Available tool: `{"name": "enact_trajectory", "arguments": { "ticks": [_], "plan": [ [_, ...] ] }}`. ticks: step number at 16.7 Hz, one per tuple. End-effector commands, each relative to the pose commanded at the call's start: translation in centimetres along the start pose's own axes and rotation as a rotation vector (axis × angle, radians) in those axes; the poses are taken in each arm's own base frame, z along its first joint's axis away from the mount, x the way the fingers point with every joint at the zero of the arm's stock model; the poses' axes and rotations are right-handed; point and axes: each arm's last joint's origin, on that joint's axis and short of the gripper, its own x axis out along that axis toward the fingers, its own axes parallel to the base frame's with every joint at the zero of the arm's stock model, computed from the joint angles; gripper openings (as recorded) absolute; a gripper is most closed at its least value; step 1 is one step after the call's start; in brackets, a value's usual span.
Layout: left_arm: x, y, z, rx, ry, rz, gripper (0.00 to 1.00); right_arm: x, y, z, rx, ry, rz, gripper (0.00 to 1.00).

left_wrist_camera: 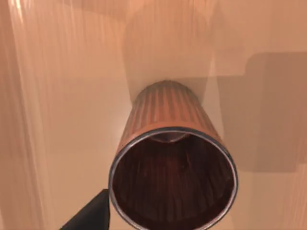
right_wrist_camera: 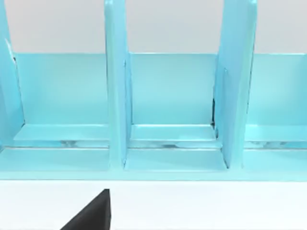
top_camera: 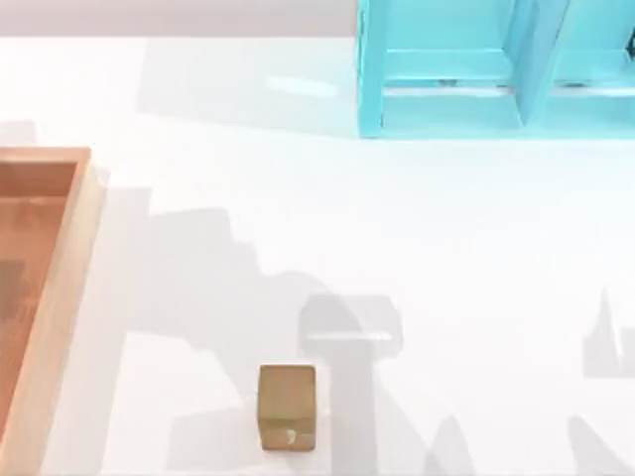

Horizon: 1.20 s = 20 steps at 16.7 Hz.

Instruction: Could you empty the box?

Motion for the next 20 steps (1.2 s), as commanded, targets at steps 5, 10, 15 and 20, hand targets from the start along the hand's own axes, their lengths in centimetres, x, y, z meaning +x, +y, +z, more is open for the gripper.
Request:
{"name": "enact_trajectory", "arguments": {
  "ticks": [5,10,15,20],
  "plan": [
    [3.8,0.2,-0.6,-0.002,0.002,0.001,1.00,0.0,0.0,0.0,0.000,0.000,0.000,1.00],
    [5.2,0.3,-0.7,0.000,0.003,0.000,1.00,0.0,0.0,0.0,0.000,0.000,0.000,1.00],
    [5.2,0.3,-0.7,0.000,0.003,0.000,0.77,0.0,0.0,0.0,0.000,0.000,0.000,1.00],
    [5.2,0.3,-0.7,0.000,0.003,0.000,0.40,0.0,0.0,0.0,0.000,0.000,0.000,1.00]
  ]
}}
